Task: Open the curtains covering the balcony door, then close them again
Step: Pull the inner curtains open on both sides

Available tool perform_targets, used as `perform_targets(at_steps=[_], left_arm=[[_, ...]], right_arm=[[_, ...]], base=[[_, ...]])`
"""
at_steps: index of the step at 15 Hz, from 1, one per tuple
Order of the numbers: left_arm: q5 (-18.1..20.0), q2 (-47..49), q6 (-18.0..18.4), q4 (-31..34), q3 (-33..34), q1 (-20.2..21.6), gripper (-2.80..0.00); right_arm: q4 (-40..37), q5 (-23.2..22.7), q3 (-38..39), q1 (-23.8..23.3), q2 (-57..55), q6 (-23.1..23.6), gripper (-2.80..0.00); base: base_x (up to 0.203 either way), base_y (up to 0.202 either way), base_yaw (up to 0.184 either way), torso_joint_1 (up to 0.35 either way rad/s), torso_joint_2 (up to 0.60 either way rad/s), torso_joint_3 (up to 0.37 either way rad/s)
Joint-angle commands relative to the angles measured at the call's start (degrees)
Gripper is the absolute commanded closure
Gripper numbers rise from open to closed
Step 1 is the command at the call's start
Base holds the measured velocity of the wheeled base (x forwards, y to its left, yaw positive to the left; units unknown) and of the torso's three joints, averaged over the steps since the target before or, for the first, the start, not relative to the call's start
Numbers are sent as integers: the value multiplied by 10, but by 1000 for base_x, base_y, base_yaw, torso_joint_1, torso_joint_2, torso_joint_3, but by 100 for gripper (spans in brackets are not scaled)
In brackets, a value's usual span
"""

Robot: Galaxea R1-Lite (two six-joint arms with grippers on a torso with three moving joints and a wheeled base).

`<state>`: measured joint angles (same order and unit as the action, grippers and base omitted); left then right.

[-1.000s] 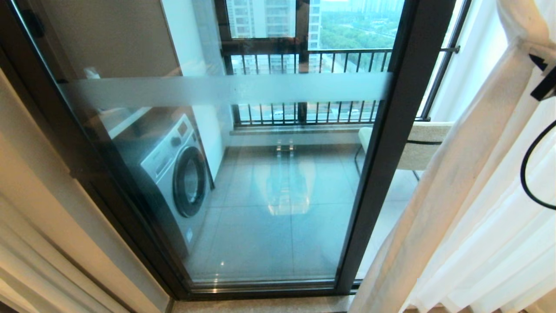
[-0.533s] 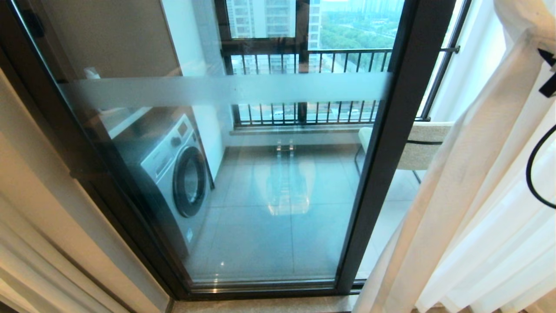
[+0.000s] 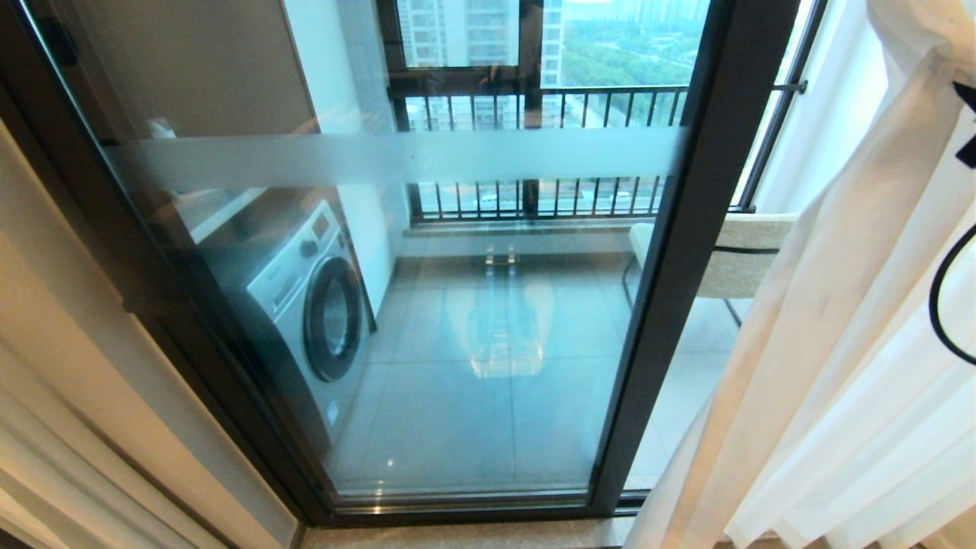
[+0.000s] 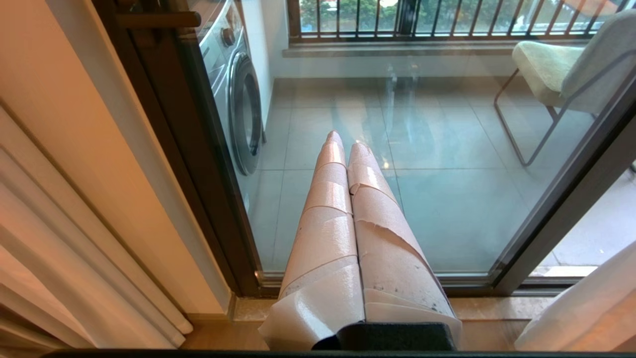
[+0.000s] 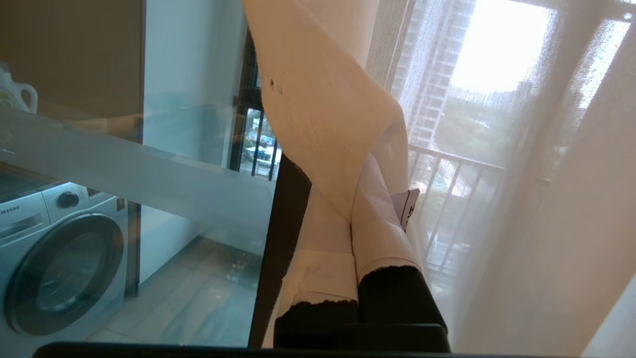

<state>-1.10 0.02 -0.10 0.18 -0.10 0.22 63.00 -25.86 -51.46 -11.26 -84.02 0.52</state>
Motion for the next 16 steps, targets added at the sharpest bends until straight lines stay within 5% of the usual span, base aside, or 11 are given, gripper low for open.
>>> perform_targets(at_steps=[1, 11, 16], left_arm=[[0, 0, 0, 0, 0, 0, 0], [0, 0, -1, -1, 0, 0, 0], [0, 0, -1, -1, 0, 0, 0]], right_arm=[[6, -2, 6, -2, 2, 1, 0], [9, -2, 21, -9, -4, 1, 0], [8, -2, 22, -10, -4, 1, 0]], base=[[0, 0, 0, 0, 0, 0], [0, 0, 0, 0, 0, 0], [0, -159, 0, 3, 2, 3]])
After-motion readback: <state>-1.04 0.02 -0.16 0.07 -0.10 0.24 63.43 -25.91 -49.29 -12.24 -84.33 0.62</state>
